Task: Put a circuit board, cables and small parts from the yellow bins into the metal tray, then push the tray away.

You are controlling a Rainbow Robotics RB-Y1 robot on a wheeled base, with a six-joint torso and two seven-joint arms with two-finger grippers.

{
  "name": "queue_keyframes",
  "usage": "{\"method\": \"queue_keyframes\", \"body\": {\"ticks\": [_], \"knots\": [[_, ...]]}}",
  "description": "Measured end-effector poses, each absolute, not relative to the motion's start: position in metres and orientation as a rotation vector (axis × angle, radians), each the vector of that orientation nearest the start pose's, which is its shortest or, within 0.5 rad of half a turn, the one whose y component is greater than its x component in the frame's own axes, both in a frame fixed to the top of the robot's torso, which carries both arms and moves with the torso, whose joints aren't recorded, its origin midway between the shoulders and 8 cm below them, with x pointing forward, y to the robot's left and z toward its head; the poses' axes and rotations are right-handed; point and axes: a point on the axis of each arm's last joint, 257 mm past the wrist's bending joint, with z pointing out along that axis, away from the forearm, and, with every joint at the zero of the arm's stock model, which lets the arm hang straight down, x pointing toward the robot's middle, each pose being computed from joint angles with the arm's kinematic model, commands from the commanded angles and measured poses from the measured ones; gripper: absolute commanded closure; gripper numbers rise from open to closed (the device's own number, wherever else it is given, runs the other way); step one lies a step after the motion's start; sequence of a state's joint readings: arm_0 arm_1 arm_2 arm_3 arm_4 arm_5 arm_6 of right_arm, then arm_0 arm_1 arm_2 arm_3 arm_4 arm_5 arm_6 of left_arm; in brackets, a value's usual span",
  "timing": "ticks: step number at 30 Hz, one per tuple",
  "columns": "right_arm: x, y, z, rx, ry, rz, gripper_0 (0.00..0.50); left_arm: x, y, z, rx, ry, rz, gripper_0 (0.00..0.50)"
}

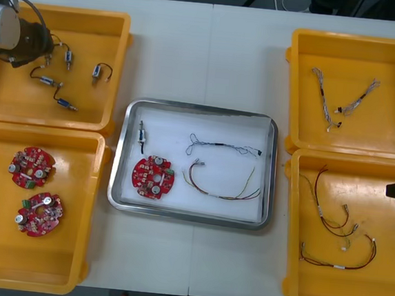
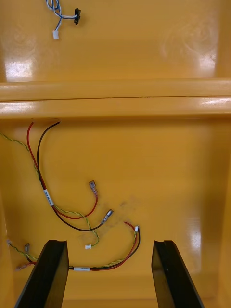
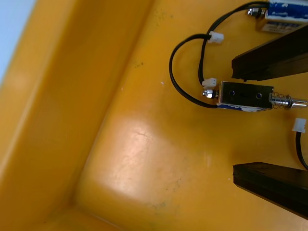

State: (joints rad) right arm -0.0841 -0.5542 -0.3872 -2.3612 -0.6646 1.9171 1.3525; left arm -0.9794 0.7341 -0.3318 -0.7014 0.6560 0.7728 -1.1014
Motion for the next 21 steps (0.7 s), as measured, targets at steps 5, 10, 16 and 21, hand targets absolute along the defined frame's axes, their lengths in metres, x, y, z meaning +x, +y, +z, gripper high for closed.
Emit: {"method": "queue_keyframes", "body": {"ticks": [5,10,16,21], "knots": [[0.365,-0.355,-0.169,0.071,2.554,-0.009,0.000,0.685,0.429,-0.168,-0.513,2.180,-0.012,0.000],[0.365,-0.355,-0.169,0.071,2.554,-0.009,0.000,0.687,0.422,-0.170,-0.510,2.180,-0.027,0.000],[0.365,-0.355,-0.169,0.071,2.554,-0.009,0.000,0.687,0.421,-0.171,-0.511,2.181,-0.031,0.500],[0.365,-0.355,-0.169,0.071,2.554,-0.009,0.000,0.686,0.421,-0.173,-0.505,2.186,-0.023,0.500]]}}
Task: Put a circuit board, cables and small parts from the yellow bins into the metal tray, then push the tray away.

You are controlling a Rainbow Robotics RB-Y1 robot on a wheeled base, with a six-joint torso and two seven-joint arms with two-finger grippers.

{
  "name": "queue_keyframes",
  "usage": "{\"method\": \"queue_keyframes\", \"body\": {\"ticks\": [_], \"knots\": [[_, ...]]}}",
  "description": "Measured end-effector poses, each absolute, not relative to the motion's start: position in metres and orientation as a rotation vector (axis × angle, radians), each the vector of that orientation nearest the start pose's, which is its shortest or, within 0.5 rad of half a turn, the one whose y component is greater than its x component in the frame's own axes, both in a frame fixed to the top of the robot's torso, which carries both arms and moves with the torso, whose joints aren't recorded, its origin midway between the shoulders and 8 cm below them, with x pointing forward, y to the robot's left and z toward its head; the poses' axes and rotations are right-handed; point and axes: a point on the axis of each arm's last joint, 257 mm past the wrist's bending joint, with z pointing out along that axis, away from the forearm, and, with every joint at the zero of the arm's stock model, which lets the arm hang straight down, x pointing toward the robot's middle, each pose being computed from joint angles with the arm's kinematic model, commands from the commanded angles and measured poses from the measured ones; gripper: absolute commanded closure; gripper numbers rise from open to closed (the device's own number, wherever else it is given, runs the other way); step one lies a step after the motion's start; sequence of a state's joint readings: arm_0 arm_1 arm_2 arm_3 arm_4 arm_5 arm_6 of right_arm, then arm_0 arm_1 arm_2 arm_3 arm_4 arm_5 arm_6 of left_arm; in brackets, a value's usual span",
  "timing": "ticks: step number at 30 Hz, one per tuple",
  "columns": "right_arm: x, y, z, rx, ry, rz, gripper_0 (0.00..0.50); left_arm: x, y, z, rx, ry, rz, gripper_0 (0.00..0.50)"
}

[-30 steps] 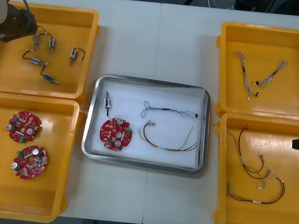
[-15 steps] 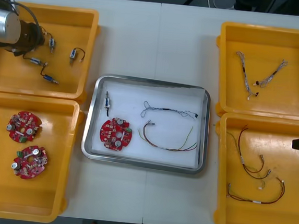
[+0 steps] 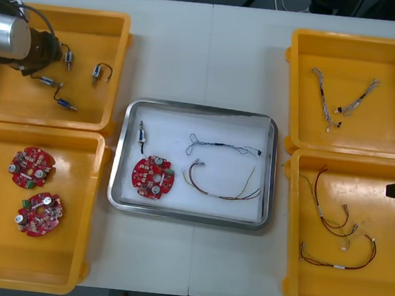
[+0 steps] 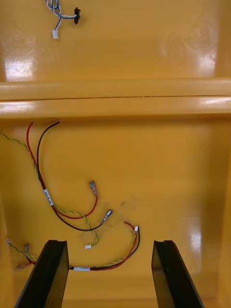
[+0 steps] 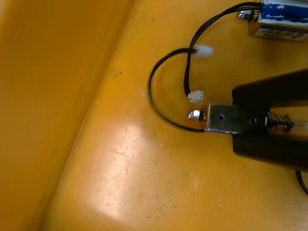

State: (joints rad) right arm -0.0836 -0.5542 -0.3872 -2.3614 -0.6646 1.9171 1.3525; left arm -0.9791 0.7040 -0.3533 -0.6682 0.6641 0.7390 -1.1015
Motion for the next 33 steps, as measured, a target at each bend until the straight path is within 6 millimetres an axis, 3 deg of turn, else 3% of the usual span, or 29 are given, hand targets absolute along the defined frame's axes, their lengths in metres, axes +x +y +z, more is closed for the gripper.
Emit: {"method": "queue_keyframes", "body": {"ticks": [11,17,26,33], "knots": [[0.365,-0.355,-0.169,0.071,2.554,-0.009,0.000,0.684,0.421,-0.174,-0.511,2.197,-0.023,0.500],[0.365,-0.355,-0.169,0.071,2.555,-0.009,0.000,0.666,0.411,-0.174,-0.564,2.300,-0.052,0.500],[0.364,-0.356,-0.170,0.072,2.557,-0.010,0.000,0.644,0.383,-0.129,-0.498,2.397,-0.068,0.500],[0.364,-0.356,-0.170,0.072,2.558,-0.010,0.000,0.619,0.341,-0.101,-0.351,2.476,-0.041,0.500]]}}
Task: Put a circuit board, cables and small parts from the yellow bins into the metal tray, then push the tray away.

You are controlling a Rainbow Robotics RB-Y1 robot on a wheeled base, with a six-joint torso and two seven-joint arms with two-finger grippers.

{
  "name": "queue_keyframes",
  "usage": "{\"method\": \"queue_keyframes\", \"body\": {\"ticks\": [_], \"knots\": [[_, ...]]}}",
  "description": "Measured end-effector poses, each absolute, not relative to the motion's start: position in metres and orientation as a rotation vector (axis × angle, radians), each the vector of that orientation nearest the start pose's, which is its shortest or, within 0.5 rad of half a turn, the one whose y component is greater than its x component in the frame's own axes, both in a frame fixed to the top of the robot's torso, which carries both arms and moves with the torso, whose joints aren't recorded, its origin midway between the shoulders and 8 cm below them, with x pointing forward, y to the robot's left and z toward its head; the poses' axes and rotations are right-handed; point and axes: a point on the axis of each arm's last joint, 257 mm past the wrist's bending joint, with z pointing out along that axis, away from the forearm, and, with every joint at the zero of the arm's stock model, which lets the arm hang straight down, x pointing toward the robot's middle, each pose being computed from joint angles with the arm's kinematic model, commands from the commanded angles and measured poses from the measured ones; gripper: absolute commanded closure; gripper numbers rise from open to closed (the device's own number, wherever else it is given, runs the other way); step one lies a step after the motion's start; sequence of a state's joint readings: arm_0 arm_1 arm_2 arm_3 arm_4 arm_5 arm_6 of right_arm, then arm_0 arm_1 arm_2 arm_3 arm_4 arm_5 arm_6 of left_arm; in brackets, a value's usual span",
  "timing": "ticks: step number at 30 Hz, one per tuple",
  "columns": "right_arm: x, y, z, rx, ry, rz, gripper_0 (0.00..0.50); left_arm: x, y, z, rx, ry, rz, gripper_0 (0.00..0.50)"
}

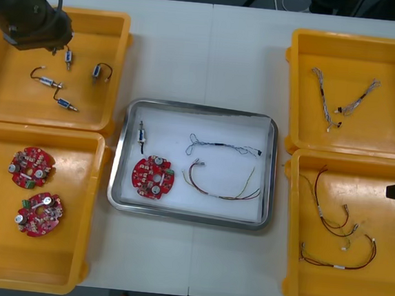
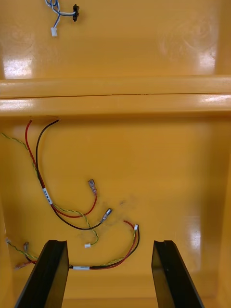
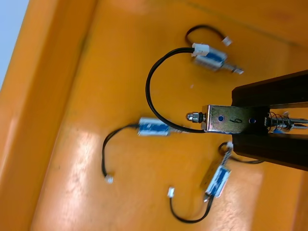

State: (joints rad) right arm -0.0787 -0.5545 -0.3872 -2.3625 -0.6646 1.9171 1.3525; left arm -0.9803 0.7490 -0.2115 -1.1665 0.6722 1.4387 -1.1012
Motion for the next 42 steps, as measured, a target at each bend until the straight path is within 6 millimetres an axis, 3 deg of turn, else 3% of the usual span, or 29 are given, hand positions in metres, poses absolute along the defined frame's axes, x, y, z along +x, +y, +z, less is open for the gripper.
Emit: {"method": "queue_keyframes", "body": {"ticks": [8,15,19,28,35,42], "knots": [[0.364,-0.356,-0.171,0.072,2.558,-0.011,0.000,0.581,0.277,-0.076,-0.149,2.507,-0.069,0.500],[0.363,-0.356,-0.171,0.072,2.558,-0.011,0.000,0.547,0.223,-0.075,-0.172,2.514,-0.107,0.500],[0.363,-0.356,-0.171,0.072,2.559,-0.011,0.000,0.532,0.188,-0.093,-0.184,2.550,-0.148,0.500],[0.363,-0.356,-0.171,0.072,2.559,-0.012,0.000,0.503,0.133,-0.152,-0.002,2.666,-0.110,0.500],[0.363,-0.356,-0.171,0.072,2.559,-0.012,0.000,0.507,0.107,-0.196,0.050,2.691,-0.131,0.500],[0.363,-0.356,-0.171,0.072,2.559,-0.012,0.000,0.509,0.102,-0.224,0.084,2.693,-0.086,0.500]]}}
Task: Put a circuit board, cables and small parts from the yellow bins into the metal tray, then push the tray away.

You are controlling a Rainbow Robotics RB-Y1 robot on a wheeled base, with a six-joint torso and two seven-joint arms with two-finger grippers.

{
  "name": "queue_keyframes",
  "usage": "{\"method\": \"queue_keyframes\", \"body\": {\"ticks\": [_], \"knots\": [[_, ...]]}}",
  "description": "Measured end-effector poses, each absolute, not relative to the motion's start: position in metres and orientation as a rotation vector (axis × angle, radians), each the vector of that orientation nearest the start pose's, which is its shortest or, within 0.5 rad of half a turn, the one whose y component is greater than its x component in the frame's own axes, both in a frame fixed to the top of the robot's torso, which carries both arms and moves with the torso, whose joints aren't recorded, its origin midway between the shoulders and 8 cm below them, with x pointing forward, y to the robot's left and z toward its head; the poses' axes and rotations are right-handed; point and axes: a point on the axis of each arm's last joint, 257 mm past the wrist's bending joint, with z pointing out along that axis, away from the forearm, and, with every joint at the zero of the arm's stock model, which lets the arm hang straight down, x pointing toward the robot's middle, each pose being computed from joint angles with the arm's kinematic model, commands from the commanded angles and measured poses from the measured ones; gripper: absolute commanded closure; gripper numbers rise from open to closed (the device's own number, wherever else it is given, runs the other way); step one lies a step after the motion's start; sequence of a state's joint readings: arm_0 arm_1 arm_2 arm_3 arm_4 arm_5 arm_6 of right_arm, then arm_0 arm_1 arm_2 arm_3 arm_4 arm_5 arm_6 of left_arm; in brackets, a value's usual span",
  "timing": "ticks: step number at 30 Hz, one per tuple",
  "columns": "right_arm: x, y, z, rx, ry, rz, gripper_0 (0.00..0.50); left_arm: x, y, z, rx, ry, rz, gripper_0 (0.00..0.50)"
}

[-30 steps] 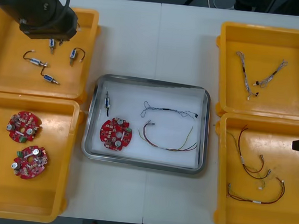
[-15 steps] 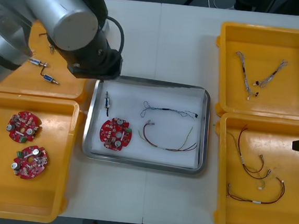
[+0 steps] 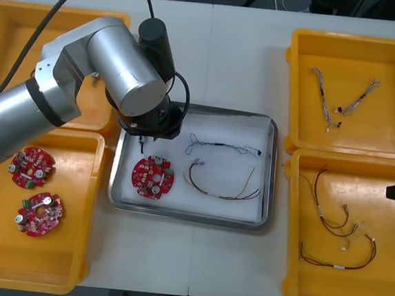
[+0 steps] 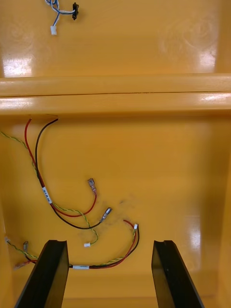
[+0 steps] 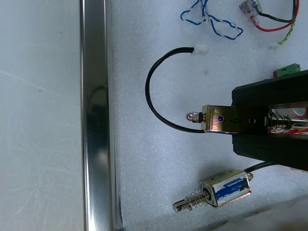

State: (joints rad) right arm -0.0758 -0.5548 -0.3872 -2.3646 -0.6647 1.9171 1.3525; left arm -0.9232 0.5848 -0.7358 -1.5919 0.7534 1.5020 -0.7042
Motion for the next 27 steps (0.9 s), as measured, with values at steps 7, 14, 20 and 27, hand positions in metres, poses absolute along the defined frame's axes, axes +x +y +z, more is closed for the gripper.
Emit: {"method": "queue_keyframes", "body": {"ticks": [7,14,20,27], "knots": [[0.3632,-0.3558,-0.1709,0.072,2.559,-0.012,0.000,0.5127,0.1015,-0.2285,0.084,2.684,-0.088,0.422],[0.3632,-0.3558,-0.1709,0.072,2.559,-0.012,0.000,0.5142,0.1024,-0.2321,0.085,2.681,-0.081,0.000],[0.3632,-0.3557,-0.1709,0.072,2.559,-0.011,0.000,0.5142,0.1024,-0.2322,0.085,2.681,-0.081,0.000],[0.3630,-0.3547,-0.1708,0.067,2.560,-0.007,0.000,0.5128,0.1032,-0.2318,0.086,2.685,-0.075,0.000]]}}
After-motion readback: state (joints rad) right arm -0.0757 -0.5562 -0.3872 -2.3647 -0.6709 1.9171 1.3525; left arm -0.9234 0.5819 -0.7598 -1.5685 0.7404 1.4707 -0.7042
